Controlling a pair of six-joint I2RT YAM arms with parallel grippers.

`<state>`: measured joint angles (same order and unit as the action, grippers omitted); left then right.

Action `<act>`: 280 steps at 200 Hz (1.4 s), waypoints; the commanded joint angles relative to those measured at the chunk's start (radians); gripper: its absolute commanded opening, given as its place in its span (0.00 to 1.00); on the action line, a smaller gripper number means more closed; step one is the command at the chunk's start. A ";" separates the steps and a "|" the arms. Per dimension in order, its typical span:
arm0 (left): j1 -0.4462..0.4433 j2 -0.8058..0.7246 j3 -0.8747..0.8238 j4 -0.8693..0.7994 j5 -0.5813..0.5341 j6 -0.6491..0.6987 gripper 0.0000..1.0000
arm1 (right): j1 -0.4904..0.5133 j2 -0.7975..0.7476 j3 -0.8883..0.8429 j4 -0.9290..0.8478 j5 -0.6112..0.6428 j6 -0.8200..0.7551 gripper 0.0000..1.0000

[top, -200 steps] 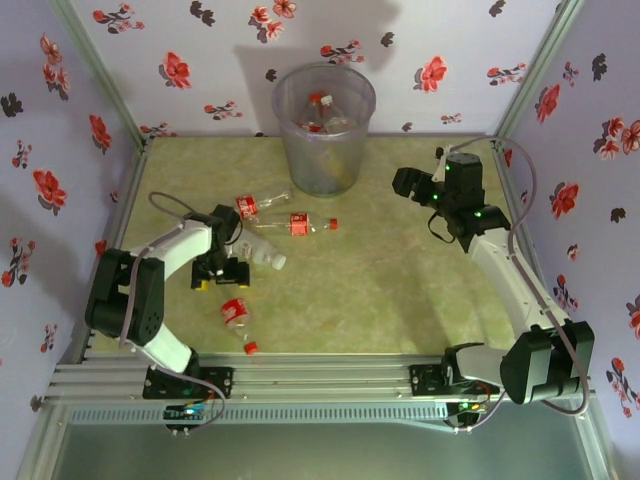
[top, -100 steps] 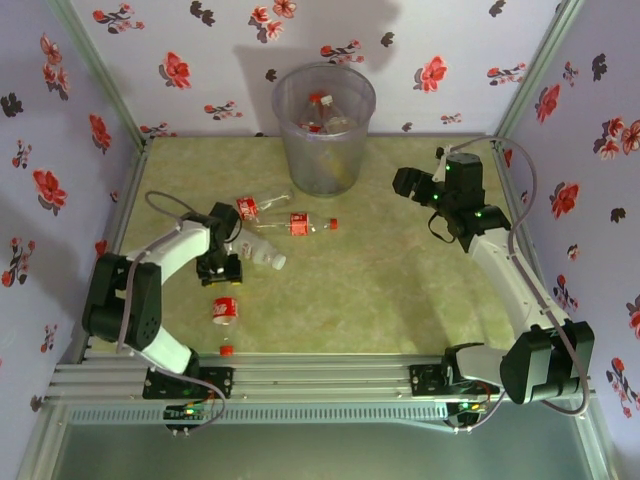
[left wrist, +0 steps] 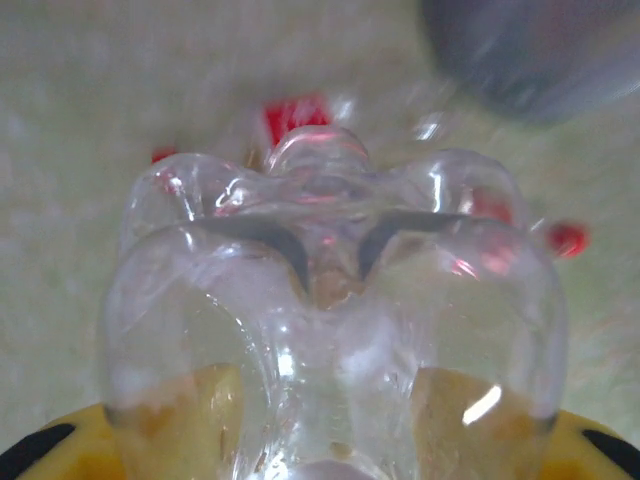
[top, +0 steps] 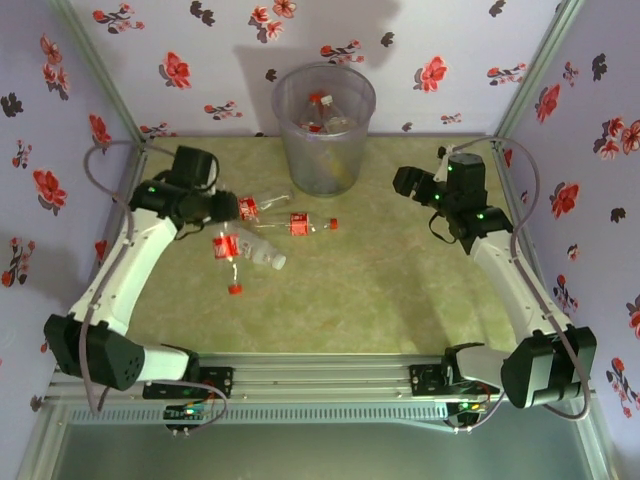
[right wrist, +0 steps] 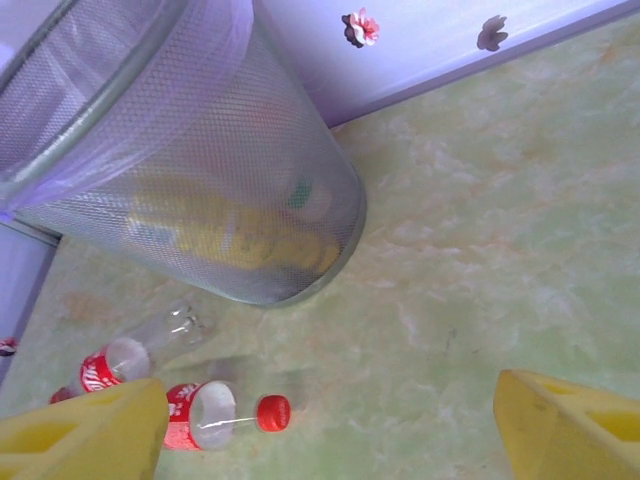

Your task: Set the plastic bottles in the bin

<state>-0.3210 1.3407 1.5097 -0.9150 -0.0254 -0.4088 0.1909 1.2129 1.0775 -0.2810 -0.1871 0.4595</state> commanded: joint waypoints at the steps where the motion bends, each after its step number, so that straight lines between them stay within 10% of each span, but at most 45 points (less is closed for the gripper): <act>1: -0.004 -0.017 0.085 0.131 0.030 0.036 0.13 | -0.007 -0.030 -0.019 0.001 -0.050 0.050 0.85; 143: 0.000 0.383 0.312 1.127 0.101 -0.161 0.00 | 0.028 -0.166 -0.152 -0.080 -0.095 0.134 0.86; 226: 0.002 0.552 0.536 1.209 0.190 -0.355 0.00 | 0.028 -0.189 -0.141 -0.152 -0.060 0.089 0.86; 280: -0.027 0.633 0.659 1.120 0.080 -0.171 0.00 | 0.028 -0.190 -0.141 -0.153 -0.060 0.084 0.86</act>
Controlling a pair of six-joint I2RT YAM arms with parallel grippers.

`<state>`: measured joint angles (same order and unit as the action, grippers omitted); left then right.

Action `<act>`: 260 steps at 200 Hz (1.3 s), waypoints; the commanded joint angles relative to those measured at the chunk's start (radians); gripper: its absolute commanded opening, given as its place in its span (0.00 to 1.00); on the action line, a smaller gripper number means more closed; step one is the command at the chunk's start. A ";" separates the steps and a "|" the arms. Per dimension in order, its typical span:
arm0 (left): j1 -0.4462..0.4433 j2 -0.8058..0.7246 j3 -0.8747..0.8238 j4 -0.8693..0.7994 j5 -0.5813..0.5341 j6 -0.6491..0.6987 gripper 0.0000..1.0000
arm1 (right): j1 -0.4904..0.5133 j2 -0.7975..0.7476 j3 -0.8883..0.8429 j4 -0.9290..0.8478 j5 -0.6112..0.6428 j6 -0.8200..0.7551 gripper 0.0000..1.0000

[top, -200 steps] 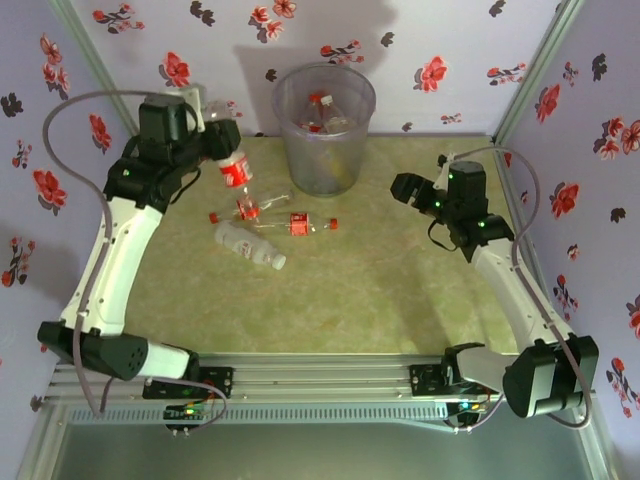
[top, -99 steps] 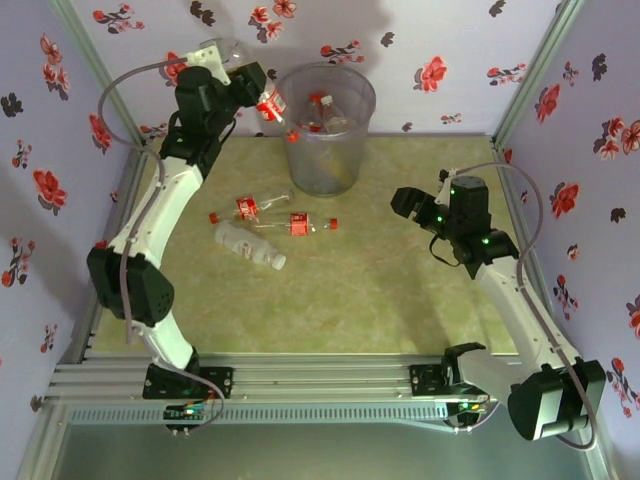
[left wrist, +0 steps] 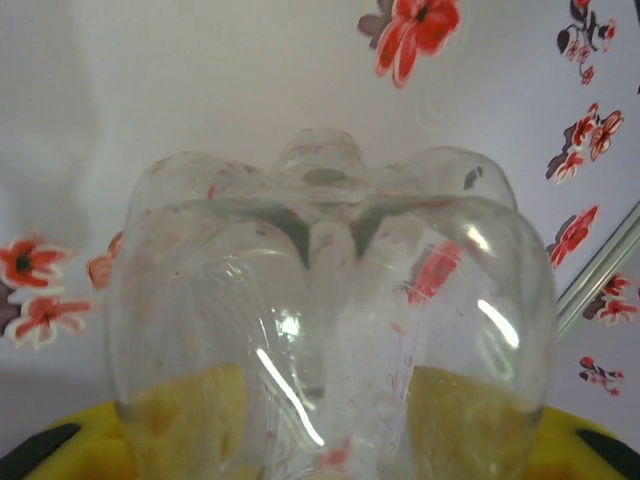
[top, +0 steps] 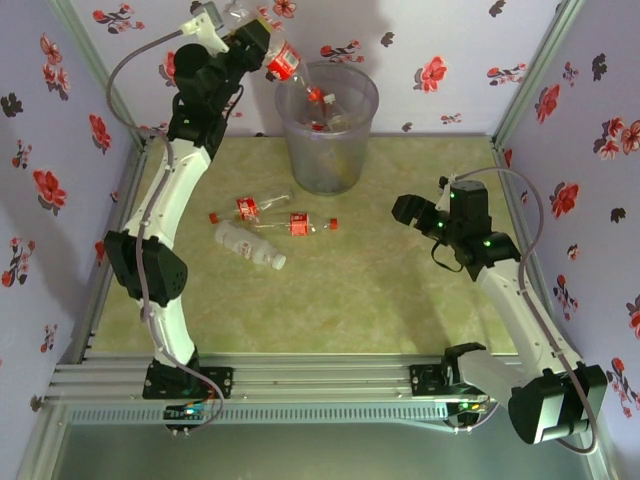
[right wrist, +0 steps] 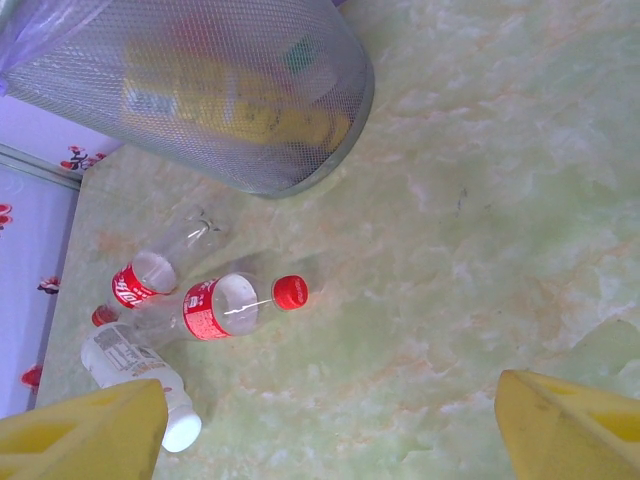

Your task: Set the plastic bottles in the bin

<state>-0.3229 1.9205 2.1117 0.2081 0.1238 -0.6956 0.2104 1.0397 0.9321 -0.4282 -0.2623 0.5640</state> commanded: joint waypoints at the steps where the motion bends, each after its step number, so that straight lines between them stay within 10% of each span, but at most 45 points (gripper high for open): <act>1: -0.026 0.055 0.059 -0.004 -0.071 0.121 0.00 | 0.009 -0.017 0.004 -0.005 0.015 -0.022 0.86; 88: -0.122 0.214 0.222 -0.207 -0.178 0.523 0.00 | 0.009 -0.042 0.010 -0.035 0.032 -0.040 0.86; 241: -0.156 0.235 0.066 -0.328 -0.175 0.637 0.00 | 0.008 -0.070 -0.007 -0.035 0.056 -0.046 0.87; 260: -0.156 0.230 0.052 -0.329 -0.158 0.634 0.31 | 0.007 -0.072 -0.009 -0.034 0.057 -0.044 0.87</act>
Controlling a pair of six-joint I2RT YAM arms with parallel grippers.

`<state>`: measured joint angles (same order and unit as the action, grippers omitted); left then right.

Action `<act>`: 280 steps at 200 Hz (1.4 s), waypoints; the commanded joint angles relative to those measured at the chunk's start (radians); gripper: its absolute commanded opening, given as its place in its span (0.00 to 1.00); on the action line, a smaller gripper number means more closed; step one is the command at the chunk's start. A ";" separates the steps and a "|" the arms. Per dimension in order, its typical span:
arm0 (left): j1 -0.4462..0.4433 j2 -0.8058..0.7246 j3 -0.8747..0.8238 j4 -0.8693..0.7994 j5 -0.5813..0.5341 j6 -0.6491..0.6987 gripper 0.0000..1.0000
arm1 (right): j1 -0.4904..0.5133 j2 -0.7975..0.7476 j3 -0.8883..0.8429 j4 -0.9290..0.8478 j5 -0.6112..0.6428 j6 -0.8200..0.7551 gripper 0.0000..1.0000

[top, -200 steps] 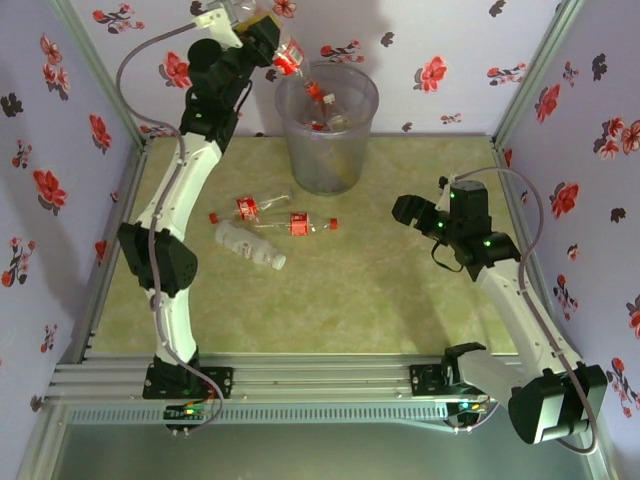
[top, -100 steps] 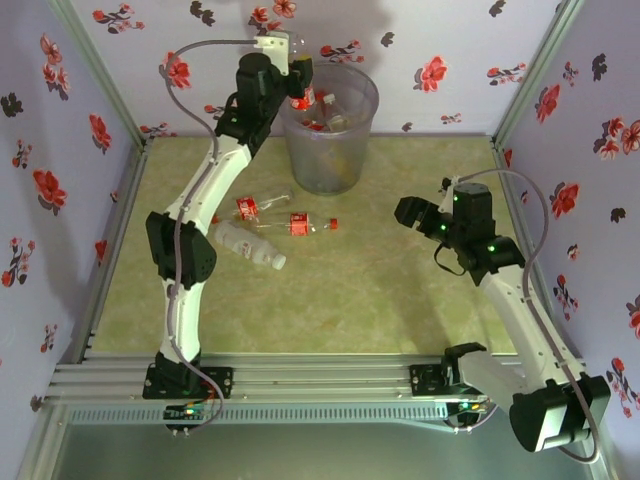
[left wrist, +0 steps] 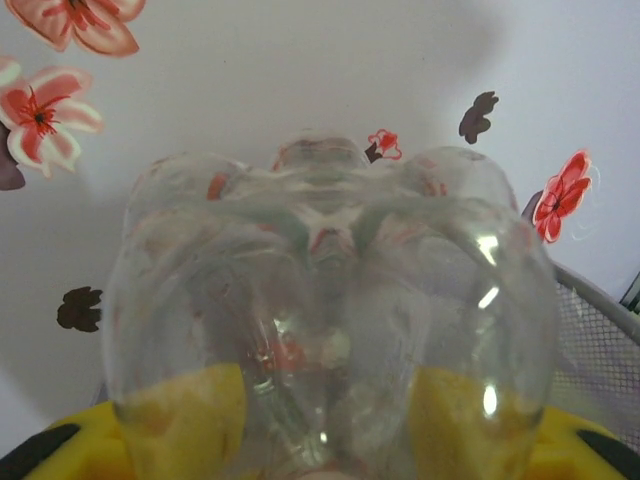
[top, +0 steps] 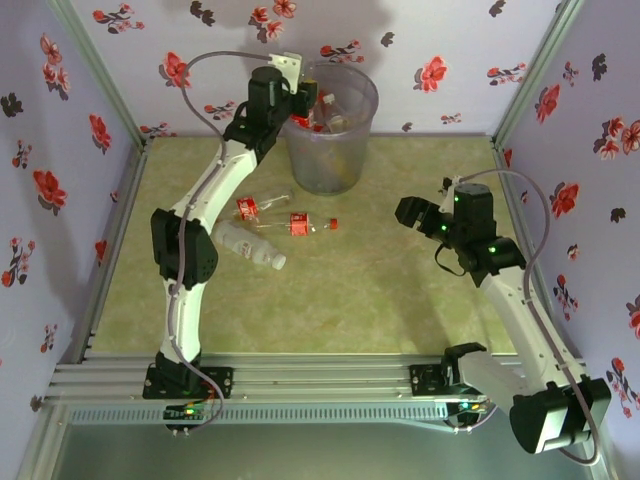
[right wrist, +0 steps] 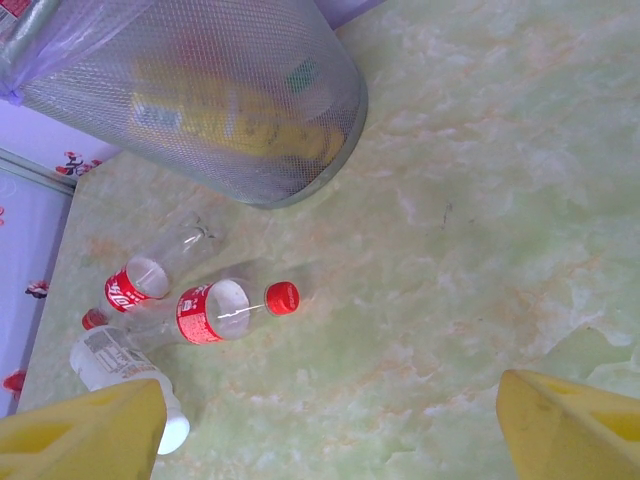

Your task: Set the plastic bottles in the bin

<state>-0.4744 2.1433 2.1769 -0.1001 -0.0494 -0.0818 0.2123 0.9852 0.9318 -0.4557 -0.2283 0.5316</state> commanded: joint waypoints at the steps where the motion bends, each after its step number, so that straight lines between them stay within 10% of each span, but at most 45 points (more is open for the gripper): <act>1: -0.004 0.007 -0.014 -0.021 0.016 0.019 0.32 | 0.005 -0.017 -0.008 -0.006 0.024 -0.012 0.87; 51: -0.006 -0.005 0.006 -0.018 0.035 0.005 0.74 | 0.006 -0.015 -0.008 -0.003 0.024 -0.009 0.87; 193: -0.011 -0.104 0.002 -0.050 0.063 -0.018 0.78 | 0.006 -0.010 -0.007 0.005 0.020 -0.007 0.87; 280: 0.056 -0.513 -0.416 -0.238 0.021 -0.071 0.85 | 0.005 0.001 -0.013 0.013 0.033 -0.010 0.87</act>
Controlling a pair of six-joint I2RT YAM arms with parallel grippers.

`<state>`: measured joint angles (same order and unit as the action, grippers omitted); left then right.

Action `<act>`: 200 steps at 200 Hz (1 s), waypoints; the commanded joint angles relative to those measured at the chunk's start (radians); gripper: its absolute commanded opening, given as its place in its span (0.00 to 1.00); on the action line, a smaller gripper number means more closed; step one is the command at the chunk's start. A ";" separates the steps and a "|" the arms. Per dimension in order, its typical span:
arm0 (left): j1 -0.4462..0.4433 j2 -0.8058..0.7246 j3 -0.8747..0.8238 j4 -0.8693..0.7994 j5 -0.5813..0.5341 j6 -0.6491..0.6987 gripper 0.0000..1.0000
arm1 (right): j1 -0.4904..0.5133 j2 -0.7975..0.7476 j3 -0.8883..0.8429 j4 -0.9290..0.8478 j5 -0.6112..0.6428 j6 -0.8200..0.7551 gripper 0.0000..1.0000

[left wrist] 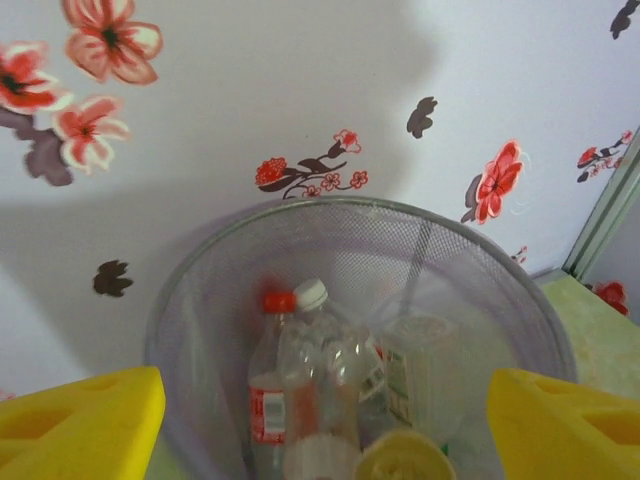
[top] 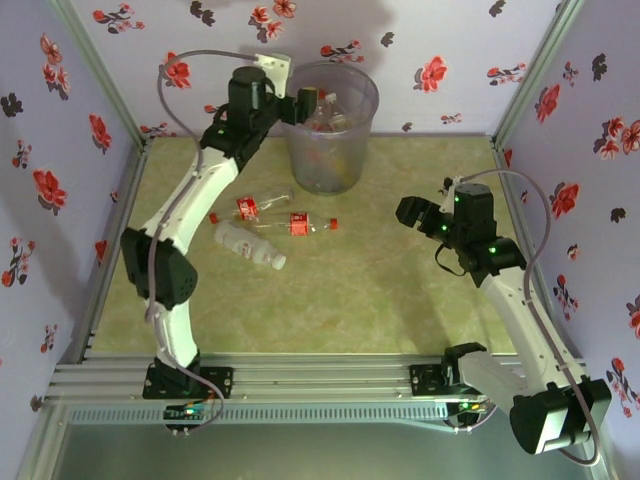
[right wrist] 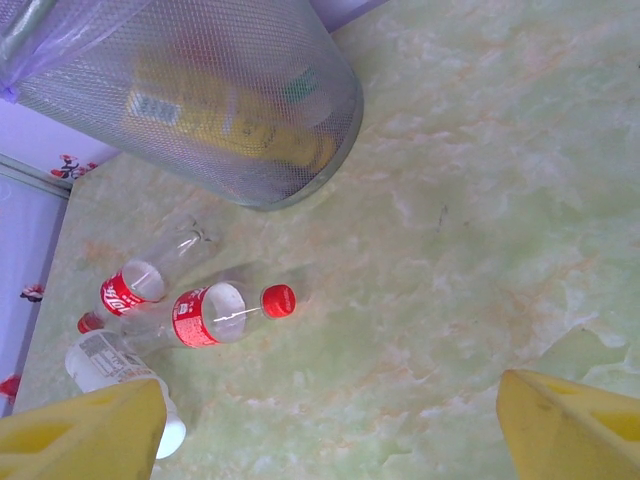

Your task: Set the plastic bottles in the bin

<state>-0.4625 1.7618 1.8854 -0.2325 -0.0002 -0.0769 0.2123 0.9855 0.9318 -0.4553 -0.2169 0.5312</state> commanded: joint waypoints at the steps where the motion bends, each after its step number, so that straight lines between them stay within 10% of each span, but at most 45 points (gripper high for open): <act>1: 0.046 -0.137 -0.132 -0.109 -0.031 -0.086 0.85 | 0.006 0.000 -0.013 0.013 0.023 -0.010 0.87; 80: 0.225 -0.397 -0.718 -0.187 -0.016 -0.622 0.95 | 0.005 0.006 -0.060 0.017 0.057 -0.028 0.87; 200: 0.272 -0.291 -0.916 -0.154 -0.028 -1.036 1.00 | 0.006 0.023 -0.105 0.038 0.055 -0.032 0.87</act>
<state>-0.1959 1.4643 0.9989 -0.3748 0.0093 -1.0195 0.2123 1.0100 0.8421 -0.4404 -0.1825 0.5232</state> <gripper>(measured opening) 0.996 0.869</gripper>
